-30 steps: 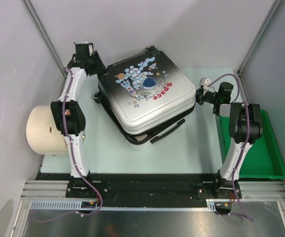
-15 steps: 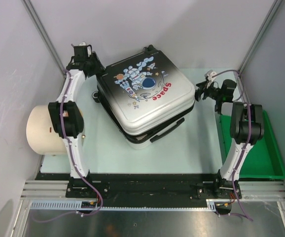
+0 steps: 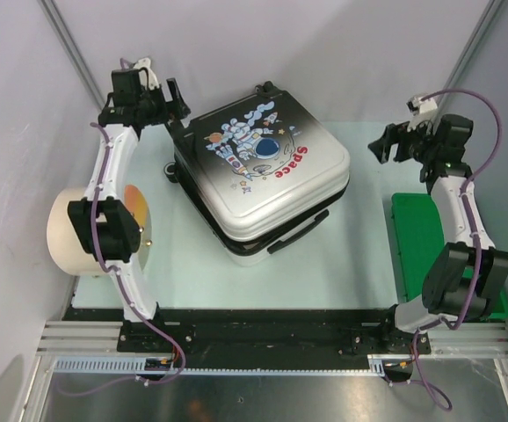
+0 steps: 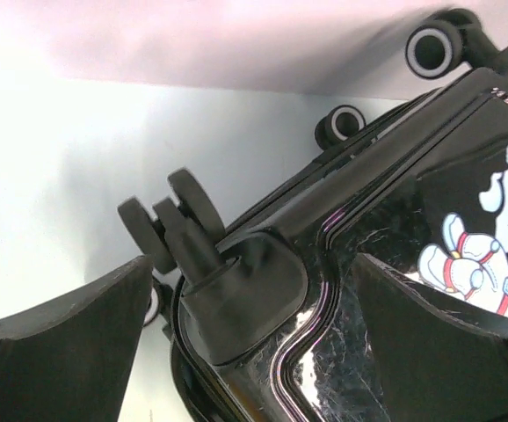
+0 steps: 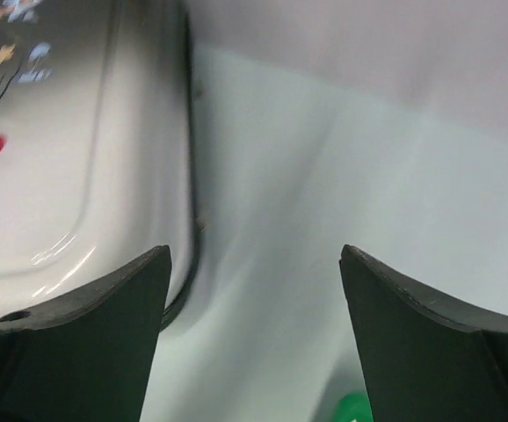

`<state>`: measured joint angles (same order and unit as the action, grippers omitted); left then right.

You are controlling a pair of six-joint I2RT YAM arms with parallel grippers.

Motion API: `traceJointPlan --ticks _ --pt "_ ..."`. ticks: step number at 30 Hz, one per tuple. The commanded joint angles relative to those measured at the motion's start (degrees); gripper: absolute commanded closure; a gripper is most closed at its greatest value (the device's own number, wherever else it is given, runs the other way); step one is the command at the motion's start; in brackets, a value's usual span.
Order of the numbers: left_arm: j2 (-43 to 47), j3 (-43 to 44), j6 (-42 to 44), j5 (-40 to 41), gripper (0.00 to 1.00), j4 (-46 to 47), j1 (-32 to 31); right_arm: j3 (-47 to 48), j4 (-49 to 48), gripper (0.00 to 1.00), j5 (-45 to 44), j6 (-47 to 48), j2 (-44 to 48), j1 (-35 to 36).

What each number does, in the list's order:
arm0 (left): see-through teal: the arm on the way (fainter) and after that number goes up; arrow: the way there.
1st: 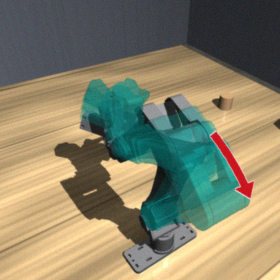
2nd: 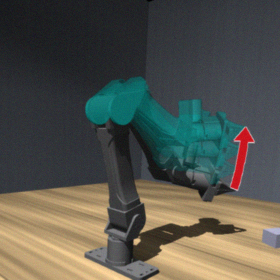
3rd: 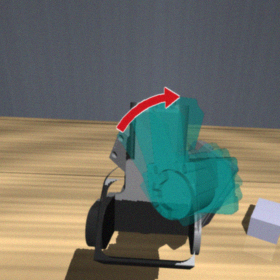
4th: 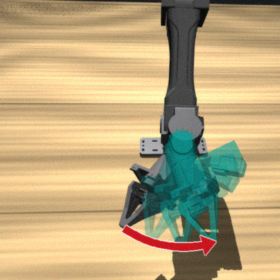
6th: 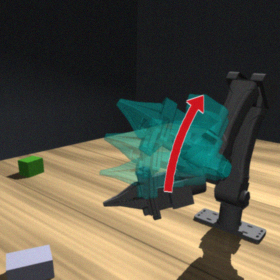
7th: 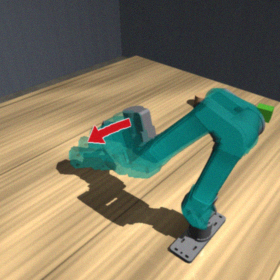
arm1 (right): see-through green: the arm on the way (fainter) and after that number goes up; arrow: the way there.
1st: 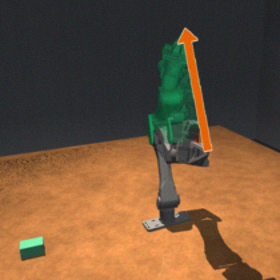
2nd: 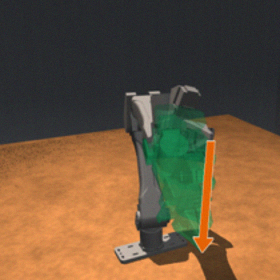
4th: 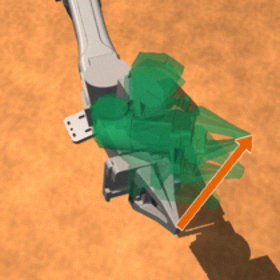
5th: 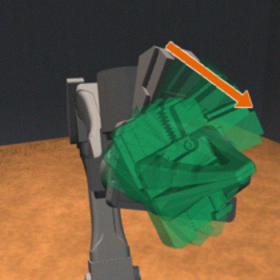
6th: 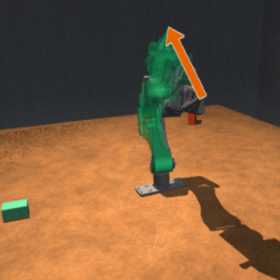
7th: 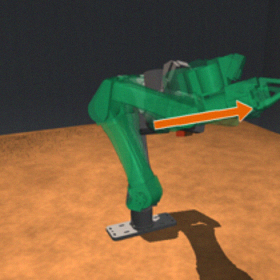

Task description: Open, take out, and arrange the luggage

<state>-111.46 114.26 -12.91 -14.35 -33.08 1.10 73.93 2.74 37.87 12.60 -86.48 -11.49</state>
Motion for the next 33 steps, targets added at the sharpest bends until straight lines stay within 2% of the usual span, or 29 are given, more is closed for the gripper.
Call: traceJointPlan --ticks 1,3,6,7,8,9,13,14,18,20,25,27,33 --pt "-2.2 7.5 8.9 -4.7 0.00 0.7 0.0 -4.9 23.4 0.18 -0.1 -12.3 2.5 2.5" --pt "-6.2 10.5 11.7 -5.9 0.00 0.6 -0.4 -9.5 22.8 0.18 0.4 -18.7 4.6 4.2" --pt "-11.0 17.0 14.4 -6.7 0.12 0.7 -0.5 -16.3 19.8 0.18 -0.3 -24.0 8.7 10.3" --pt "-12.1 18.2 14.7 -6.7 0.19 0.7 -0.6 -17.9 18.5 0.18 -1.4 -25.2 9.9 11.3" --pt "-13.1 19.2 15.4 -6.0 0.22 0.7 -2.2 -20.4 16.0 0.18 -2.0 -26.3 10.3 16.1" --pt "-14.9 20.6 15.7 -5.2 0.25 0.8 -2.5 -21.7 14.7 0.19 -2.9 -27.2 10.4 18.0" --pt "-17.2 20.4 17.3 0.5 0.46 0.7 -3.7 -25.1 7.2 0.19 -6.9 -33.4 8.6 25.2" --pt "-17.2 19.8 17.6 1.4 0.49 0.8 -3.7 -25.2 4.5 0.19 -7.5 -34.2 7.0 26.2" --pt "-14.5 10.6 20.4 4.9 0.58 0.6 -3.9 -25.2 -4.2 0.21 -10.0 -37.8 3.3 29.1" --pt "-11.0 5.8 21.4 4.6 0.65 0.6 -3.9 -24.6 -8.6 0.22 -11.6 -37.4 1.6 28.2" --pt "-2.0 -11.1 22.5 0.3 0.84 0.5 -4.3 -19.0 -10.3 0.23 -13.6 -35.4 -5.2 23.3" --pt "1.5 -17.3 22.4 -2.1 0.87 0.3 -4.5 -17.3 -11.8 0.23 -13.6 -33.8 -7.3 20.6" --pt "8.8 -28.3 20.1 -8.2 0.94 -0.6 -8.9 -8.7 -14.0 0.24 -13.9 -29.0 -14.2 15.2"
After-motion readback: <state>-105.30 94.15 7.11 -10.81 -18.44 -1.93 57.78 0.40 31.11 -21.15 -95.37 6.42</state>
